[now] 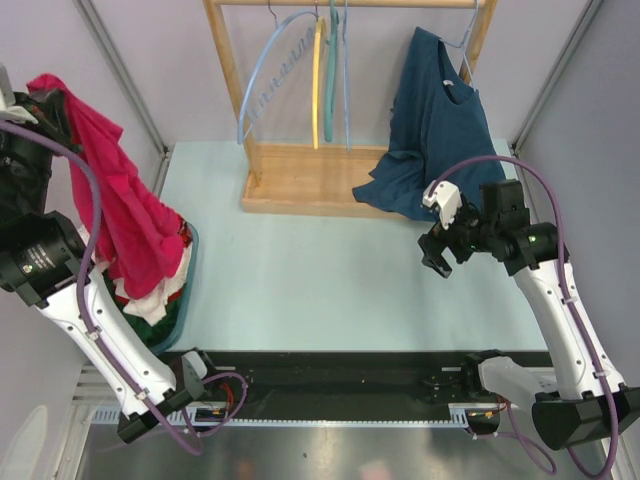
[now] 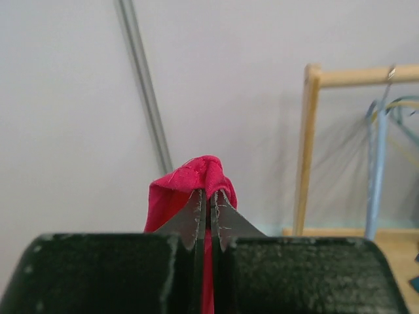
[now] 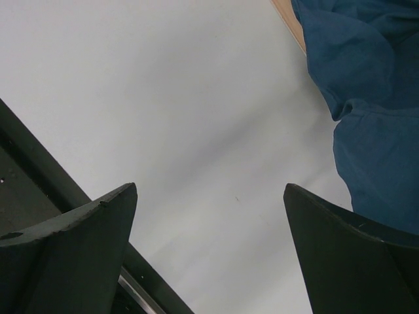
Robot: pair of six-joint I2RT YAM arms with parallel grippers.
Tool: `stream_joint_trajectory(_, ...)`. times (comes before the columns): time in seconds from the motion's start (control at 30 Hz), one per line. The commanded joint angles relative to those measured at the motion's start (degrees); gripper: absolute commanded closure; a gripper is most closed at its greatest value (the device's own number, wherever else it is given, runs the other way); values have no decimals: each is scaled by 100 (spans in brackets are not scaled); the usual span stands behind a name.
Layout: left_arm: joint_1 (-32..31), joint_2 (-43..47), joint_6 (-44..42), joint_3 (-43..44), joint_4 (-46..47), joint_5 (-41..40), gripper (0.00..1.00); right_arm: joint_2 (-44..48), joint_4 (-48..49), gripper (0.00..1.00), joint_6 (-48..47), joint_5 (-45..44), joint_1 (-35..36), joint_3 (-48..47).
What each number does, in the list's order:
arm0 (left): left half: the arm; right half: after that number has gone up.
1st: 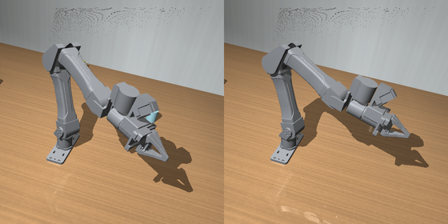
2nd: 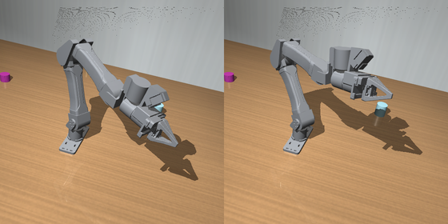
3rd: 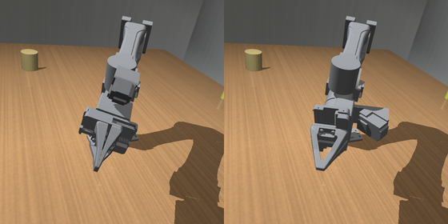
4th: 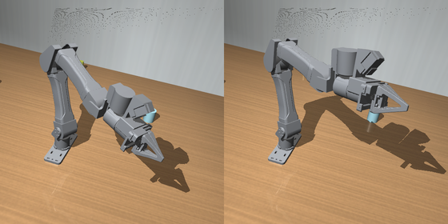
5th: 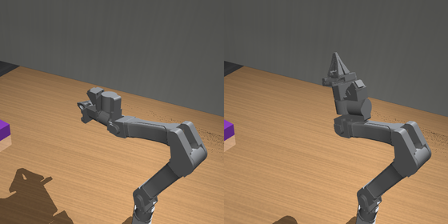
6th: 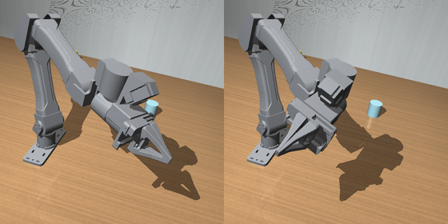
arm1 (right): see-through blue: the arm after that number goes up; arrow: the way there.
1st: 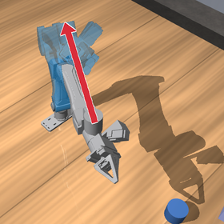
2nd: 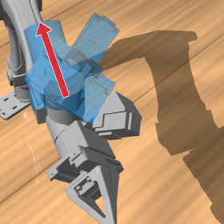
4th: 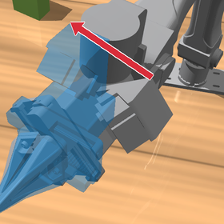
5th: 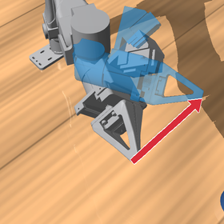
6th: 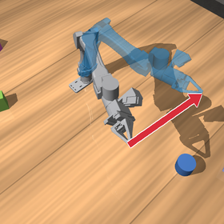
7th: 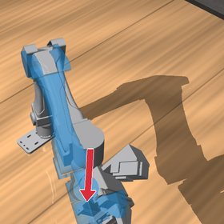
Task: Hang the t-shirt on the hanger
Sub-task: Pick up the T-shirt and place it in the bin.
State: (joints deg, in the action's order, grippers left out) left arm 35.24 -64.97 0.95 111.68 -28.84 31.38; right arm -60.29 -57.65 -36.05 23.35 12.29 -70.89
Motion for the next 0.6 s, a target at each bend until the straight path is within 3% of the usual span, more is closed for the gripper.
stream_joint_trajectory(0.0, -96, 11, 1546, 249, 1880, 693, 100, -18, 61, 0, 2, -15, 36, -250)
stream_joint_trajectory(0.1, -456, -138, 2023, 328, 2409, 826, 100, -26, 105, 0, 2, -6, 19, -267)
stream_joint_trajectory(0.33, -2054, -569, 1970, 829, 2681, 545, 100, -27, 78, 0, 2, -15, 27, -302)
stream_joint_trajectory(0.5, -2916, -622, 1620, 628, 2674, 536, 100, -26, 61, 0, 11, -24, 19, -302)
stream_joint_trajectory(0.57, -3085, -517, 1662, 130, 2682, 659, 100, -35, 43, 0, 19, -24, 10, -311)
